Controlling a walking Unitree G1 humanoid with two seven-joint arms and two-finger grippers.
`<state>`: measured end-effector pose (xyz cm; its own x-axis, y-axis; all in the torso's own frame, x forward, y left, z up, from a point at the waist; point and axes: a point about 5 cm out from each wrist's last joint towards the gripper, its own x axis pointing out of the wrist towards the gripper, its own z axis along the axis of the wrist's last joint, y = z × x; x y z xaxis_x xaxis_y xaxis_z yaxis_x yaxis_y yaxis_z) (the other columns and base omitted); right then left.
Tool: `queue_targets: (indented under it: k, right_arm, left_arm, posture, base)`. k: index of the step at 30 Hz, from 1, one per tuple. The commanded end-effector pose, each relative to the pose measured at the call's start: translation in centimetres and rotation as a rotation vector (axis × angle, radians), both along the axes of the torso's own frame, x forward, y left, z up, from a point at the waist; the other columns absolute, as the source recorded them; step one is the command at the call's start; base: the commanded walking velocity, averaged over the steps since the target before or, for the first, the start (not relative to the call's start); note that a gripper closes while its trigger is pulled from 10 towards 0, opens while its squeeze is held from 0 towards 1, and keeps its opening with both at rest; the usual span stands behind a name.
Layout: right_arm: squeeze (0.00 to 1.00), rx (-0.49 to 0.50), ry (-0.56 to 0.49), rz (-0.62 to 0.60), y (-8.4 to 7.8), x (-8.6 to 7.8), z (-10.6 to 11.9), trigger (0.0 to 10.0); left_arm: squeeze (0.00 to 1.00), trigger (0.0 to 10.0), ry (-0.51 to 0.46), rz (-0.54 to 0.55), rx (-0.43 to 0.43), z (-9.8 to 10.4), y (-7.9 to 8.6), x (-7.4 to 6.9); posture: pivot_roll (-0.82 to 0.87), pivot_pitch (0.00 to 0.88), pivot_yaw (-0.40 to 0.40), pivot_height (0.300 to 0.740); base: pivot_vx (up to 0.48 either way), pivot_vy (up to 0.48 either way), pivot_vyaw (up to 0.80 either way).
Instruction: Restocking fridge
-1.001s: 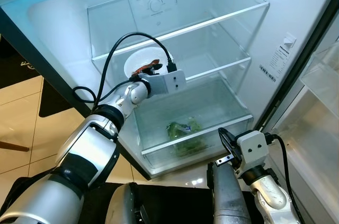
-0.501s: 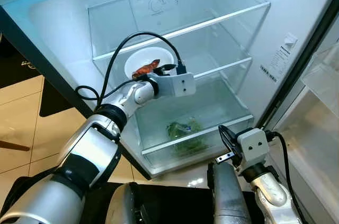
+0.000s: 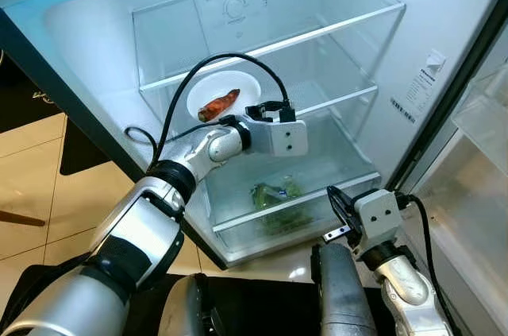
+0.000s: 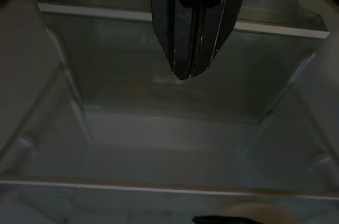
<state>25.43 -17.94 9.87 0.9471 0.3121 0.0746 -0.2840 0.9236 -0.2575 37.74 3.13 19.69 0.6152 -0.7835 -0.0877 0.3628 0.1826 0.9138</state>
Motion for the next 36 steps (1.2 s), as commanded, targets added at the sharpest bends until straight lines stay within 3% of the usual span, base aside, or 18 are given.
queue_targets:
  k: [1,9,10,14,21,28,36]
  right_arm:
    - [0.0,-0.004,0.022,0.012,0.3,-0.1,-0.7,10.0]
    - [0.0,-0.021,0.054,-0.001,0.0,0.6,-1.6,10.0]
    - [0.0,-0.026,0.061,-0.01,-0.2,0.8,-1.9,10.0]
    - [0.0,-0.034,0.068,-0.027,-0.6,1.2,-2.2,10.0]
    - [0.0,-0.045,0.071,-0.048,-1.2,1.8,-2.5,10.0]
    - [0.0,-0.052,0.067,-0.057,-1.6,2.3,-2.5,10.0]
    - [0.0,-0.062,0.064,-0.063,-2.2,2.7,-2.5,10.0]
  left_arm:
    - [0.0,10.0,0.043,-0.025,0.03,-1.7,0.2,-0.6]
    - [0.0,10.0,0.122,-0.015,-0.025,-4.4,0.7,-1.7]
    - [0.0,10.0,0.165,0.025,-0.066,-6.0,1.4,-2.3]
    - [0.0,10.0,0.228,0.086,-0.142,-8.0,2.5,-3.2]
    - [0.0,10.0,0.287,0.099,-0.198,-10.7,2.7,-5.4]
    - [0.0,10.0,0.296,0.206,-0.258,-12.0,3.5,-6.2]
    - [0.0,10.0,0.377,0.424,-0.389,-14.0,6.6,-7.0]
  posture:
    - [-0.19,0.197,0.191,0.526]
    - [-0.18,0.157,0.187,0.526]
    - [-0.18,0.147,0.188,0.526]
    - [-0.17,0.134,0.184,0.526]
    - [-0.16,0.117,0.179,0.526]
    - [-0.16,0.103,0.17,0.526]
    - [-0.15,0.085,0.156,0.526]
  base:
    - [0.0,0.0,0.0]
    - [0.0,0.0,0.0]
    - [0.0,0.0,0.0]
    - [0.0,0.0,0.0]
    - [0.0,0.0,0.0]
    - [0.0,0.0,0.0]
    - [0.0,0.0,0.0]
